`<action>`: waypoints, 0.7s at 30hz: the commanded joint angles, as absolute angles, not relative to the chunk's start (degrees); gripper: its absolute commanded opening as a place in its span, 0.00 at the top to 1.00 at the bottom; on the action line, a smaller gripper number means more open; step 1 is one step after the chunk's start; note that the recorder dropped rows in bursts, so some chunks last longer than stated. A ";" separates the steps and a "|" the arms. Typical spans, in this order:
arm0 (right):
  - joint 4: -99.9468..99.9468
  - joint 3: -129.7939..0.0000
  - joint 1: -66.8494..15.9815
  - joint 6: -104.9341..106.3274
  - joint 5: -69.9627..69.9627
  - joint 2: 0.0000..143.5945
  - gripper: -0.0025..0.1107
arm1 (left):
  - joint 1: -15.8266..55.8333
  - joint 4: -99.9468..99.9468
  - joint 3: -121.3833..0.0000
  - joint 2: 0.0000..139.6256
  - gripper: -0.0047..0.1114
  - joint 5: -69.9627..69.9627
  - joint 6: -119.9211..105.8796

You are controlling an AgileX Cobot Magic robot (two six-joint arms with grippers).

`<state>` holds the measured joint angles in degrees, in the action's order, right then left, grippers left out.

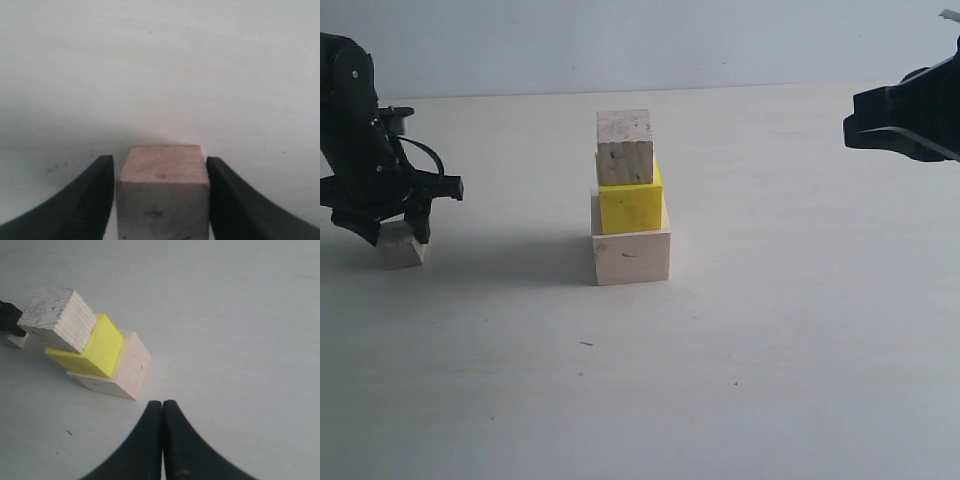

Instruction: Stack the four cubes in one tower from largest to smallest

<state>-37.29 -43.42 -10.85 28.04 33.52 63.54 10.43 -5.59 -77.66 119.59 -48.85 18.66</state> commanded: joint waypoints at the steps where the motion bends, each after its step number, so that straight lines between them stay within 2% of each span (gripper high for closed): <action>1: -37.60 -43.18 -10.67 28.46 33.70 63.31 0.98 | 10.27 -4.99 -78.73 119.38 0.49 -49.52 18.02; 6: -37.60 -43.18 -10.67 28.46 33.70 63.31 0.98 | 10.27 -2.88 -81.75 120.88 0.39 -53.01 16.73; 21: -37.71 -43.18 -10.67 28.46 33.91 63.31 0.98 | 10.27 -1.07 -87.73 124.62 0.39 -61.69 16.31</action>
